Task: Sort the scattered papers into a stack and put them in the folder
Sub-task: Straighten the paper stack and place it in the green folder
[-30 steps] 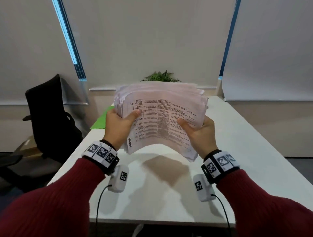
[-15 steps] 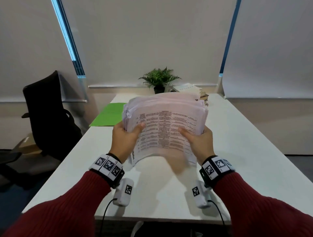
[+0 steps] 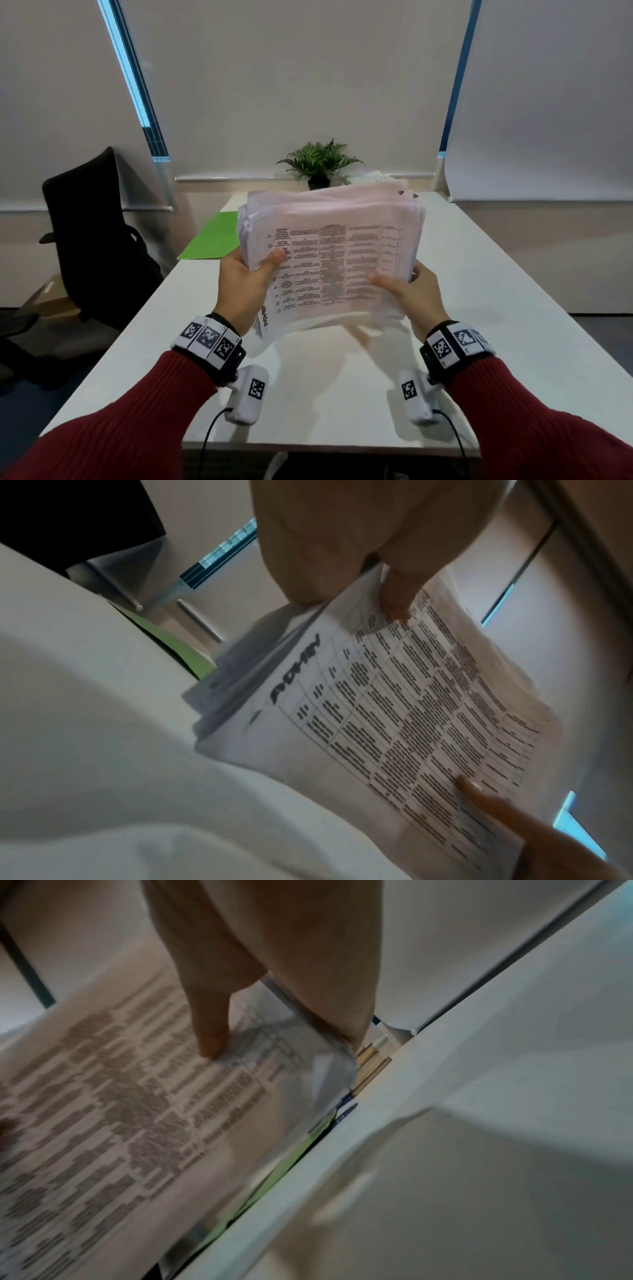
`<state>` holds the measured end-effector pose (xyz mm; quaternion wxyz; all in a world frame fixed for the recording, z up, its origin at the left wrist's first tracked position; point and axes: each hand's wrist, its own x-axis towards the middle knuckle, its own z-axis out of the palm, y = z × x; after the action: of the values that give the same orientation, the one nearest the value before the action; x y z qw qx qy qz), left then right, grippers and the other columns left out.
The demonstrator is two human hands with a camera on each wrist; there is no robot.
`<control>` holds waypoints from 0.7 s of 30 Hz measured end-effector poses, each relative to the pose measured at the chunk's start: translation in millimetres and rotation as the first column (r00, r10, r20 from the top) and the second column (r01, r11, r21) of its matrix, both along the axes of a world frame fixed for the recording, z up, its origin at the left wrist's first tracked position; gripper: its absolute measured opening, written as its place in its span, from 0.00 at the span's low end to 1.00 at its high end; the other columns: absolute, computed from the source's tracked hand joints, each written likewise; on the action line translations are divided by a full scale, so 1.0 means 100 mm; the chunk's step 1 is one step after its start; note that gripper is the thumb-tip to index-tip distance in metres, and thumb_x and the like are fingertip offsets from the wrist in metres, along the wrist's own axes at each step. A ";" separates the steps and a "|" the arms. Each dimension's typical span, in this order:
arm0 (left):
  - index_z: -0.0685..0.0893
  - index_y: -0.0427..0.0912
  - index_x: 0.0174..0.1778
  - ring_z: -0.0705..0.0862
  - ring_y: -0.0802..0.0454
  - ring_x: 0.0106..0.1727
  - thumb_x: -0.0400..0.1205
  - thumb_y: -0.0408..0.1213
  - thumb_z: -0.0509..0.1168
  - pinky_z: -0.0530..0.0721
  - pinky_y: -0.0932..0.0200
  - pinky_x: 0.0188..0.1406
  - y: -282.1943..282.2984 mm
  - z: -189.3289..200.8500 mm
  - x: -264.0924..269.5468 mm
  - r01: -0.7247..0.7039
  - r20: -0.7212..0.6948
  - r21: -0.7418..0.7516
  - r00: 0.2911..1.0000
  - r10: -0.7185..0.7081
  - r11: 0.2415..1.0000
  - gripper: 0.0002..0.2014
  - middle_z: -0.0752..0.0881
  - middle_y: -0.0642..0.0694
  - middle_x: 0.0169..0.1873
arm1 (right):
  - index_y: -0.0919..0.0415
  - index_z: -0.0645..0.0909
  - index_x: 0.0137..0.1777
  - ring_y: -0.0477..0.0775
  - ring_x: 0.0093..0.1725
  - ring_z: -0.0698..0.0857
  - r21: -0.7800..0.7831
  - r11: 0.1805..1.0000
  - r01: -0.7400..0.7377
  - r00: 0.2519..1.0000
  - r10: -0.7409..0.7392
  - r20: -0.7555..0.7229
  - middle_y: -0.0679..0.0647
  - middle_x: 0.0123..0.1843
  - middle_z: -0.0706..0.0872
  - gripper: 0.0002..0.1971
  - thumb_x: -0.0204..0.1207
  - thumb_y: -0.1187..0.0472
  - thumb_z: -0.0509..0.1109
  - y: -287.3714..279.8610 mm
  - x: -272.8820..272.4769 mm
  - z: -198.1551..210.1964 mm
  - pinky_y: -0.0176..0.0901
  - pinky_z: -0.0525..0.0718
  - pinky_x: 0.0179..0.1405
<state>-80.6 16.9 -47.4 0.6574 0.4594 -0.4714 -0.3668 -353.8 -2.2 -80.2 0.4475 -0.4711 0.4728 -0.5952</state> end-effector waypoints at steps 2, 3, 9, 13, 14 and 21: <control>0.90 0.33 0.61 0.95 0.36 0.55 0.84 0.29 0.75 0.93 0.36 0.57 0.03 0.11 0.00 0.006 -0.109 -0.038 0.994 -0.010 0.999 0.11 0.96 0.38 0.54 | 0.61 0.88 0.62 0.55 0.54 0.96 -0.043 0.996 0.084 0.990 -0.078 0.113 0.56 0.55 0.97 0.25 0.66 0.62 0.91 0.00 -0.06 0.07 0.55 0.93 0.60; 0.89 0.33 0.63 0.94 0.34 0.58 0.84 0.28 0.74 0.93 0.36 0.58 0.04 0.15 -0.02 0.017 -0.184 -0.057 0.983 -0.027 0.998 0.11 0.95 0.36 0.57 | 0.60 0.87 0.61 0.55 0.55 0.94 -0.052 0.992 0.114 0.977 -0.103 0.185 0.56 0.56 0.96 0.24 0.66 0.60 0.90 -0.01 -0.07 0.10 0.57 0.92 0.64; 0.85 0.40 0.73 0.89 0.33 0.70 0.88 0.29 0.69 0.87 0.30 0.67 0.18 0.17 -0.39 0.219 -0.553 -0.028 0.810 -0.197 0.975 0.17 0.90 0.34 0.68 | 0.56 0.74 0.83 0.64 0.75 0.87 -0.143 0.970 -0.196 0.784 0.243 0.572 0.61 0.77 0.86 0.32 0.80 0.65 0.80 0.08 0.40 0.25 0.70 0.82 0.75; 0.82 0.37 0.78 0.88 0.35 0.71 0.86 0.26 0.70 0.86 0.34 0.70 0.22 0.08 -0.31 0.293 -0.481 0.018 0.841 -0.249 0.956 0.22 0.90 0.36 0.69 | 0.64 0.78 0.80 0.70 0.73 0.88 -0.159 0.977 -0.144 0.823 0.208 0.529 0.66 0.73 0.88 0.30 0.78 0.71 0.80 0.13 0.43 0.37 0.77 0.82 0.73; 0.82 0.36 0.77 0.89 0.37 0.70 0.84 0.24 0.71 0.88 0.37 0.68 0.19 0.09 -0.18 0.259 -0.442 0.025 0.869 -0.221 0.966 0.24 0.90 0.36 0.68 | 0.66 0.79 0.78 0.70 0.71 0.89 -0.159 0.978 -0.138 0.848 0.200 0.491 0.66 0.72 0.89 0.28 0.78 0.72 0.79 0.14 0.36 0.40 0.76 0.83 0.72; 0.79 0.31 0.78 0.90 0.31 0.67 0.80 0.23 0.75 0.90 0.38 0.66 0.01 0.58 0.40 0.503 0.006 0.179 0.859 -0.512 0.845 0.28 0.89 0.28 0.67 | 0.70 0.85 0.70 0.66 0.64 0.93 -0.184 0.952 -0.243 0.955 0.268 0.127 0.65 0.64 0.93 0.21 0.77 0.75 0.78 0.20 0.13 0.54 0.67 0.89 0.67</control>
<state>-41.1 17.5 10.8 0.4824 0.3826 -0.5602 -0.5543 -340.6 17.5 -26.4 0.5147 -0.5178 0.3212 -0.6032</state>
